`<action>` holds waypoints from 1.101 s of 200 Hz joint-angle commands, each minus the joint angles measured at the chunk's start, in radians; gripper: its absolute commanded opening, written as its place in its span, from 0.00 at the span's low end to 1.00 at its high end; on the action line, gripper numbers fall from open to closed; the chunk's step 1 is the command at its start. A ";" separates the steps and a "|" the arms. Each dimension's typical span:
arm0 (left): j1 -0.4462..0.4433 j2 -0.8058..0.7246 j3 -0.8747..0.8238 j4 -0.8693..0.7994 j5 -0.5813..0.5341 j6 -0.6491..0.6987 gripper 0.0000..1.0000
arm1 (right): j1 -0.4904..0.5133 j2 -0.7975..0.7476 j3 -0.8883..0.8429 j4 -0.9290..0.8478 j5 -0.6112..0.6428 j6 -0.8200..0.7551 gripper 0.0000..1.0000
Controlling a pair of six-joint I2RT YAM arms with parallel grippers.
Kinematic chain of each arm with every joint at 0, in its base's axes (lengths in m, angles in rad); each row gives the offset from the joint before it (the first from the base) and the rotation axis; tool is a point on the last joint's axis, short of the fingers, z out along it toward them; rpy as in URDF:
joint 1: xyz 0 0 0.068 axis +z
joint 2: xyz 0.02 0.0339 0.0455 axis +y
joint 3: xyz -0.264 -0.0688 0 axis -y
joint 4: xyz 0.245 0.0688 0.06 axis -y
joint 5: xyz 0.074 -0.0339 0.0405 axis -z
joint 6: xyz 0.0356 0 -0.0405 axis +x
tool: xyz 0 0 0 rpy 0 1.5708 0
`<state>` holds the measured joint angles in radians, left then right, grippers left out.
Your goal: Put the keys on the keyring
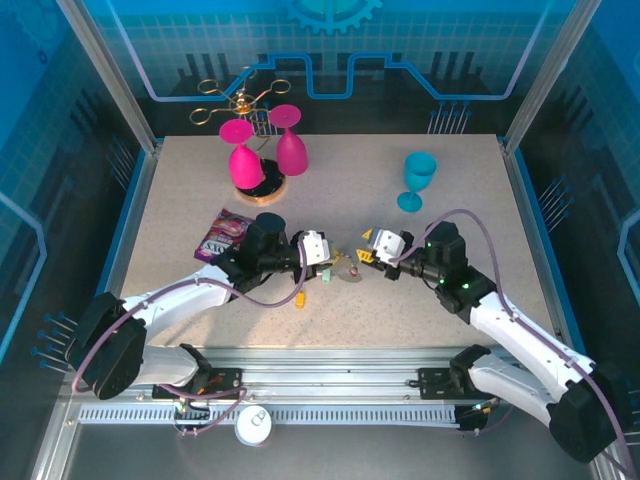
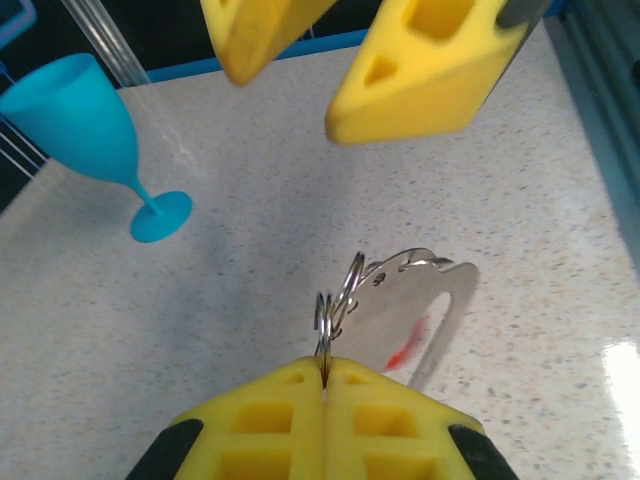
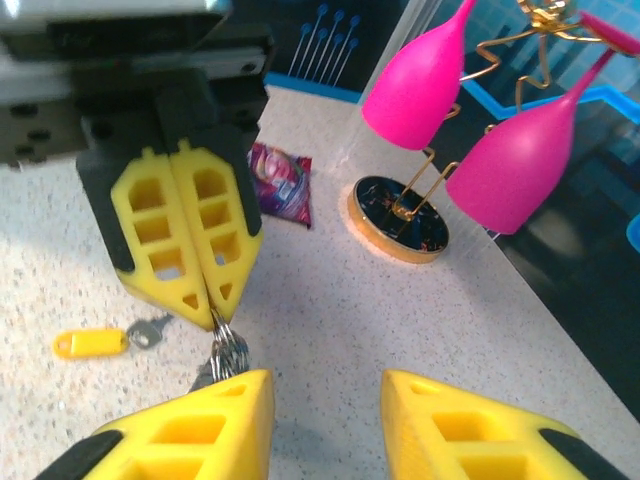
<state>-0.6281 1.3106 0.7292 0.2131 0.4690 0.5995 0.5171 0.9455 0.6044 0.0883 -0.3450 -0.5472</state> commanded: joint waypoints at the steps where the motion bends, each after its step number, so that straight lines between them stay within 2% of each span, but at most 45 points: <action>1: 0.007 -0.013 -0.032 0.021 0.116 -0.092 0.00 | 0.031 0.019 0.031 -0.089 0.036 -0.092 0.33; 24: 0.006 -0.014 -0.075 0.075 0.125 -0.113 0.00 | 0.055 0.024 0.034 -0.152 0.062 -0.152 0.32; 61: 0.007 0.010 -0.081 0.044 0.161 -0.126 0.00 | 0.089 0.012 0.040 -0.219 0.089 -0.173 0.28; 113: -0.002 0.010 -0.135 0.057 0.189 -0.132 0.00 | 0.185 0.021 -0.003 -0.291 0.177 -0.285 0.29; 175: -0.002 0.022 -0.143 0.097 0.189 -0.150 0.00 | 0.276 0.010 -0.082 -0.181 0.205 -0.240 0.30; 220: -0.002 0.022 -0.145 0.100 0.189 -0.153 0.00 | 0.297 0.042 -0.106 -0.056 0.223 -0.173 0.29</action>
<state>-0.6285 1.3231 0.5919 0.2756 0.6117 0.4595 0.7982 0.9733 0.5121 -0.0689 -0.1345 -0.7670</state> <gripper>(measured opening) 0.048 0.291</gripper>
